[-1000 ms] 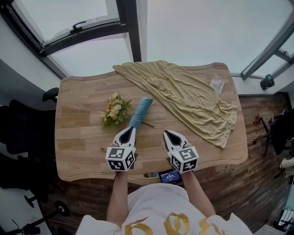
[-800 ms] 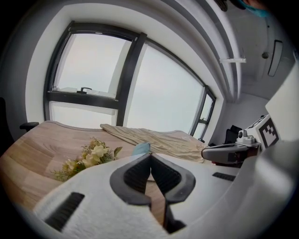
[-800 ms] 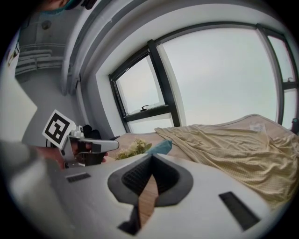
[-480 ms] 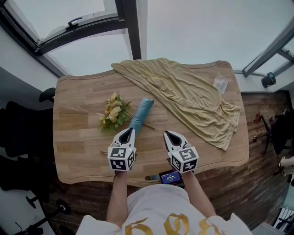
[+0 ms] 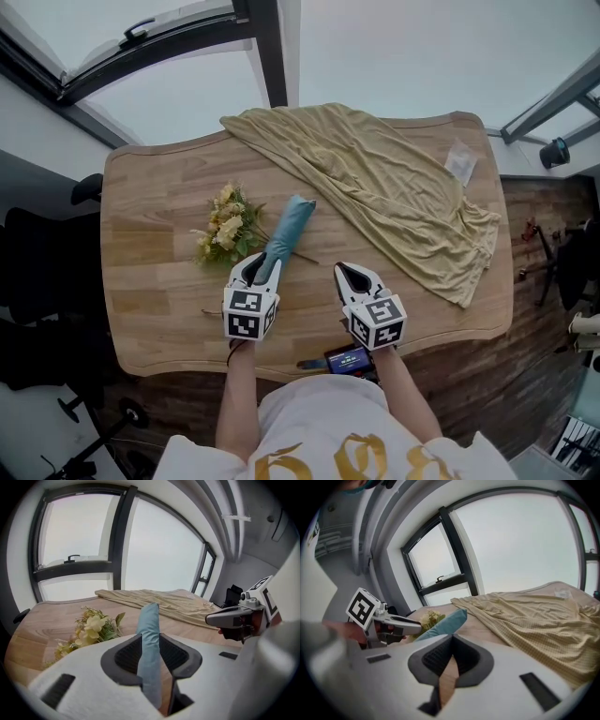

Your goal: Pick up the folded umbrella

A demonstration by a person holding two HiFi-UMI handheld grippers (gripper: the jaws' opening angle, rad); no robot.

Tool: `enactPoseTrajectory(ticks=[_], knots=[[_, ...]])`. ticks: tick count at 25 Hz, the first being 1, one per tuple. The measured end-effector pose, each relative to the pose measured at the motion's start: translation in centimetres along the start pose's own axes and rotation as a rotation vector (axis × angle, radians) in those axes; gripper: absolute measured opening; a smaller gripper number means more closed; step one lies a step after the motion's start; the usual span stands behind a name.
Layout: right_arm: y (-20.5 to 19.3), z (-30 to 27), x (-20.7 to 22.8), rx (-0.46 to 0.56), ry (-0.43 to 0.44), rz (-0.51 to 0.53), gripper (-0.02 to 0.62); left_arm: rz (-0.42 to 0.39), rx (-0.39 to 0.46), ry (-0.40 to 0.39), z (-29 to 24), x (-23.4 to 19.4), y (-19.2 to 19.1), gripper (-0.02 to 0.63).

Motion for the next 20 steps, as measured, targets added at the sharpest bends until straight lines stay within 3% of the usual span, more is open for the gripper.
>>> enactPoseTrajectory(ticks=[13, 20], knots=[[-1.5, -2.4, 2.4, -0.042, -0.006, -0.061, 0.011, -0.096, -0.224, -0.022, -4.4, -0.6, -0.5, 0.293], [-2.6, -3.3, 3.1, -0.071, -0.013, -0.082, 0.011, -0.134, -0.316, -0.022, -6.3, -0.5, -1.1, 0.311]])
Point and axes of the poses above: the fingertips, and each gripper's own axes: z backward along the fingers, x to its right, y out of its top, the point moved 10 cm from there along z, backward along the fingers, and after that the axes turned 9 degrees about z, right-handed, at the moved point
